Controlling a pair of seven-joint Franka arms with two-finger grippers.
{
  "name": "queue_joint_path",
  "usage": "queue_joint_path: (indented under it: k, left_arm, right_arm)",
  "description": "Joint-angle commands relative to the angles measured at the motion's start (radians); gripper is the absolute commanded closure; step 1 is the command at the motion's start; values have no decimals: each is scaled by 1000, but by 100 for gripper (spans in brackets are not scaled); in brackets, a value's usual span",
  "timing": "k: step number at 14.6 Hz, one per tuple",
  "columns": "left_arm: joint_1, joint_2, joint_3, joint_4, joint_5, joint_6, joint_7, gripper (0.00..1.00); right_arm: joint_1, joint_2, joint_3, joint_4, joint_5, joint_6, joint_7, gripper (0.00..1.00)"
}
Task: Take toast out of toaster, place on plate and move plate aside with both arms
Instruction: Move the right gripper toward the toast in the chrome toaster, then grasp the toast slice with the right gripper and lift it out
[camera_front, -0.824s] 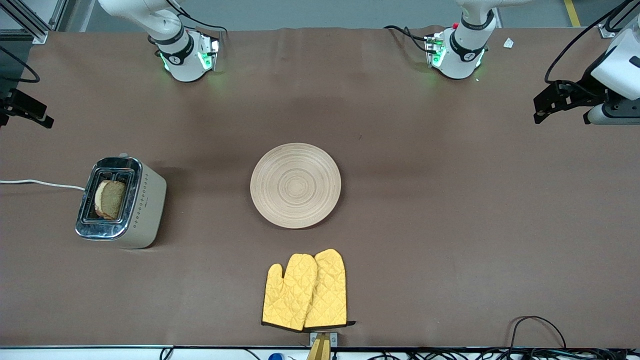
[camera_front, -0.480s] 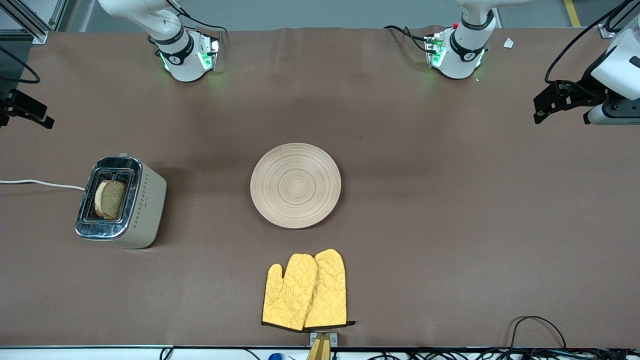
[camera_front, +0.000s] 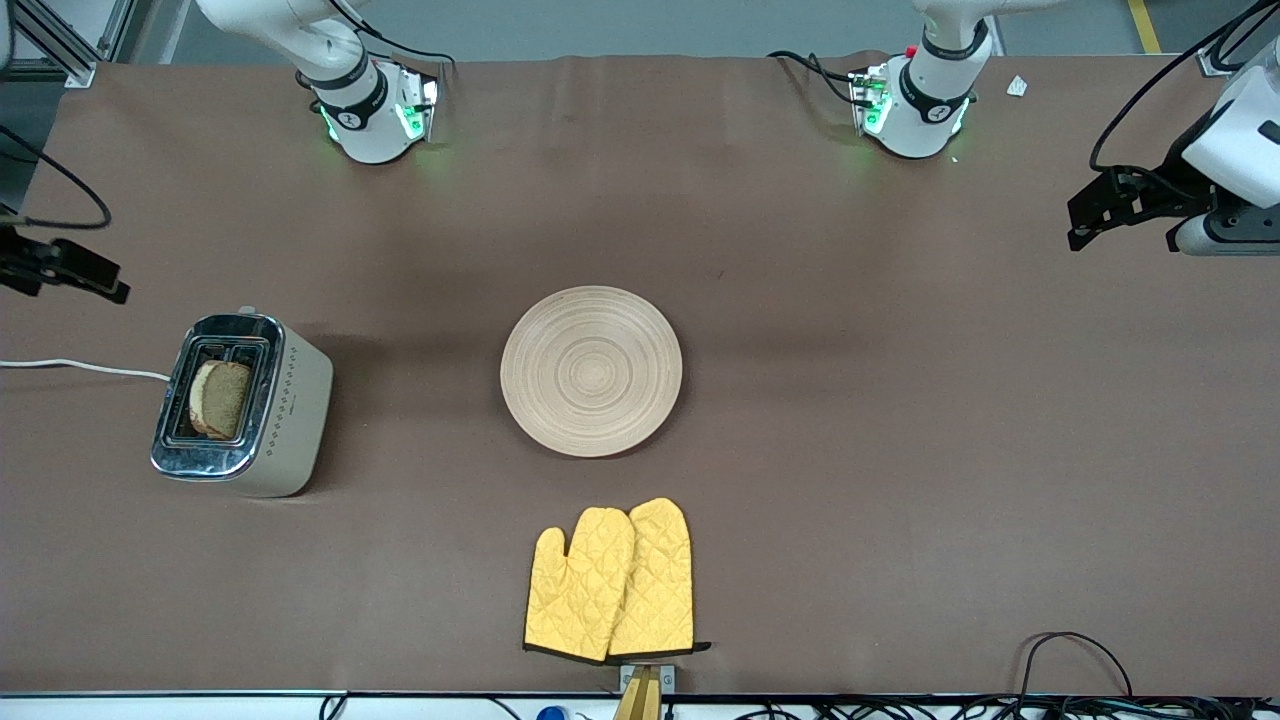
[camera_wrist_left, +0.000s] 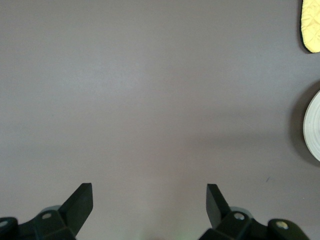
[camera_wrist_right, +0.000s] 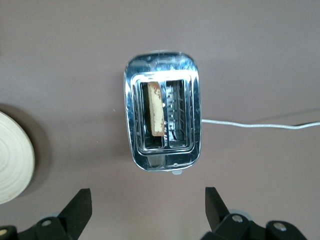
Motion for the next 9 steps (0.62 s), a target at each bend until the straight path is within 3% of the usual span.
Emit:
queue_joint_path:
  k: [1,7,8,9]
  left_arm:
    - [1,14,3,21,-3,-4,5,0]
    - [1,20,3,16,-3,-9,13,0]
    - [2,20,4,16,-4,-11,15,0]
    - [2,20,4,15,-4,-11,15,0]
  right_arm:
    - [-21,124,1,-9,95,35,-2,0]
    - [-55,319,3,-17,126,165,-27,1]
    - [-58,334,3,-19,126,173,-30,11]
    - [-64,339,5,-32,127,176,-36,29]
